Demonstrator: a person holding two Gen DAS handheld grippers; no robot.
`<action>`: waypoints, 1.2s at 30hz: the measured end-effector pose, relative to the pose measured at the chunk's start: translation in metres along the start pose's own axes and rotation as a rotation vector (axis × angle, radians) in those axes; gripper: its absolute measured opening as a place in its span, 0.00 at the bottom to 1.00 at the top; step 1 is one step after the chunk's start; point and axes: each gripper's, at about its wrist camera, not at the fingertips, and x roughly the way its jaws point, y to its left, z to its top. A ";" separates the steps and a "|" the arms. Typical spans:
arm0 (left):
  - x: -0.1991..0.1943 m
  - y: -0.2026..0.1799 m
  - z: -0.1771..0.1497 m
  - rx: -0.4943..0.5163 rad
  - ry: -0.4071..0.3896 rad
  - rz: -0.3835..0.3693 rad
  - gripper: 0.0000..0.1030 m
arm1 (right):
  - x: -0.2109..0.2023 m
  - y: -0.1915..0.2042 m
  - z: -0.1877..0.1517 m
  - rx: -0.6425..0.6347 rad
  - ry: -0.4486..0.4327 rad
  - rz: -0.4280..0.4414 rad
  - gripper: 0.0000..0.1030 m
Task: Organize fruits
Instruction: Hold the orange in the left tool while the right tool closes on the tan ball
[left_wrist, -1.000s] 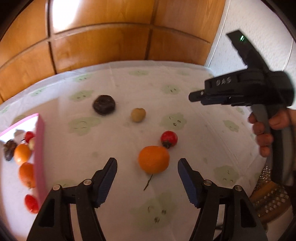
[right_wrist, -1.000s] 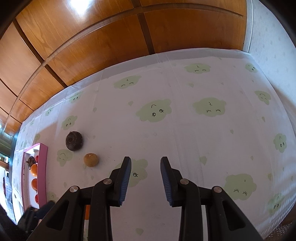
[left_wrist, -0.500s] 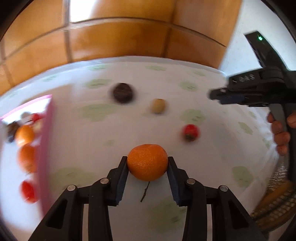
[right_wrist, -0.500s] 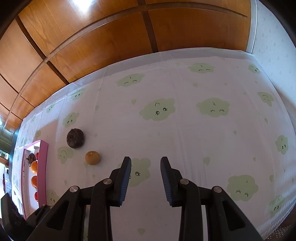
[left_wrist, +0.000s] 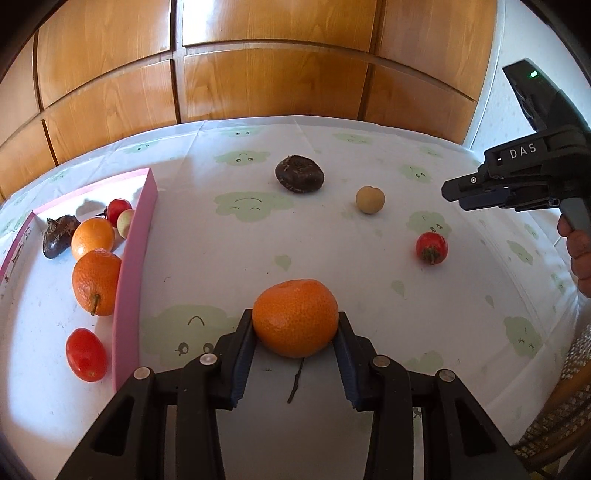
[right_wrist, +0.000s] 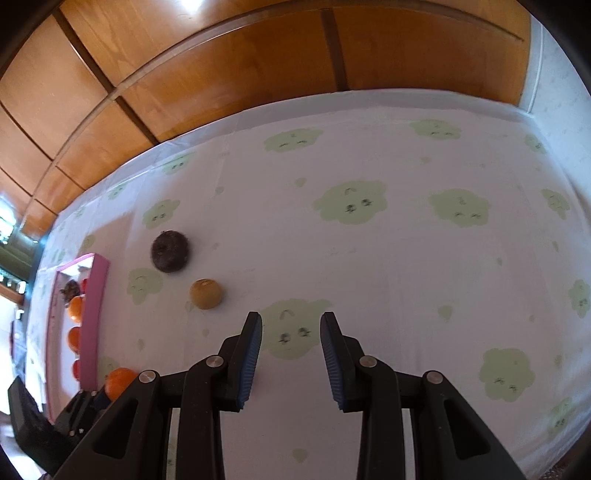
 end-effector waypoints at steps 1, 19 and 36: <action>0.001 0.003 0.002 0.003 -0.001 0.002 0.40 | 0.002 0.004 -0.001 -0.016 0.006 0.013 0.32; 0.000 0.003 -0.001 0.001 -0.020 -0.007 0.40 | 0.069 0.075 0.026 -0.119 0.135 0.015 0.32; 0.000 0.004 -0.001 -0.010 -0.022 -0.011 0.41 | 0.041 0.048 0.023 -0.253 0.106 -0.064 0.24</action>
